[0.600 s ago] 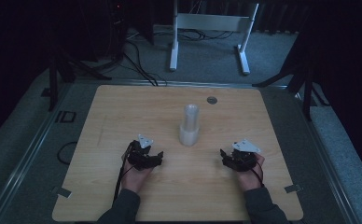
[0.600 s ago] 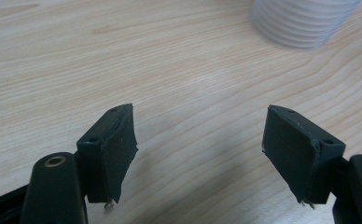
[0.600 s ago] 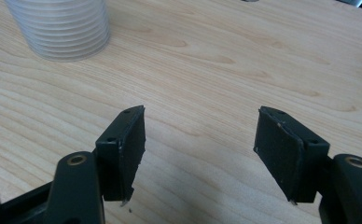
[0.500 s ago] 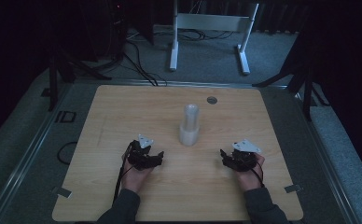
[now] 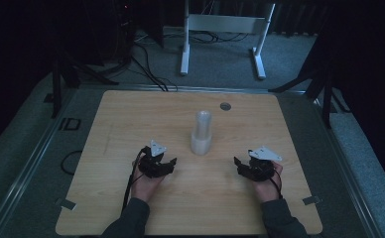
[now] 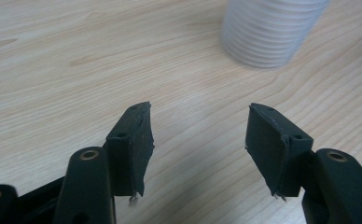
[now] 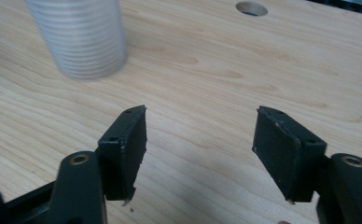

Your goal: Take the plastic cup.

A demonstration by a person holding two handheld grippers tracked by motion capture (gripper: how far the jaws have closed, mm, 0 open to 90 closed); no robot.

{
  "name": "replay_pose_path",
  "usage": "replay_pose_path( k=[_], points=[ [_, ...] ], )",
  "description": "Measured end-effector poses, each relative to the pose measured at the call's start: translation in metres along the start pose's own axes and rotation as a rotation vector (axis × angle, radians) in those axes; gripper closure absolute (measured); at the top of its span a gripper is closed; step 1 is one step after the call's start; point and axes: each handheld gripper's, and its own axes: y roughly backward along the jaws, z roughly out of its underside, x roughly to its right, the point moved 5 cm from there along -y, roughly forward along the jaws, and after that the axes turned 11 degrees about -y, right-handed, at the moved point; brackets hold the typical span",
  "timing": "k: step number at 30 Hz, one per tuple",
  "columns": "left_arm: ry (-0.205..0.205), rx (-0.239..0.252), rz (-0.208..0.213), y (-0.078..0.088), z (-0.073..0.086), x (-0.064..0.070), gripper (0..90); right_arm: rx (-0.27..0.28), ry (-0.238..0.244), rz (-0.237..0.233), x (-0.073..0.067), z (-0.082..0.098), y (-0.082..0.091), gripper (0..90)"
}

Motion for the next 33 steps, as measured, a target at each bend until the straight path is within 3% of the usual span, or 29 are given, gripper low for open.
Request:
replay_pose_path(
  k=[4,5,9,15,18,27,33],
  points=[
    [-0.015,0.014,0.003,0.0,-0.004,0.001,40.3,0.003,0.001,-0.016,-0.002,-0.004,0.002,36.4],
    [-0.022,0.042,0.023,0.0,-0.011,0.002,40.3,0.005,0.004,-0.022,-0.003,-0.005,0.003,36.6],
    [-0.044,0.071,0.049,-0.001,-0.021,0.005,37.9,0.016,0.04,-0.058,-0.013,-0.019,0.006,38.2],
    [-0.076,0.072,0.08,-0.006,-0.03,0.011,37.1,0.044,0.081,-0.092,-0.024,-0.036,0.008,41.5],
    [-0.094,0.079,0.071,-0.007,-0.033,0.014,37.0,0.049,0.097,-0.109,-0.03,-0.046,0.008,41.6],
    [-0.111,0.09,0.083,-0.015,-0.046,0.021,34.4,0.063,0.112,-0.151,-0.04,-0.071,0.007,39.3],
    [-0.101,0.112,0.093,-0.022,-0.053,0.025,29.3,0.027,0.119,-0.187,-0.047,-0.081,0.001,33.3]
  ],
)
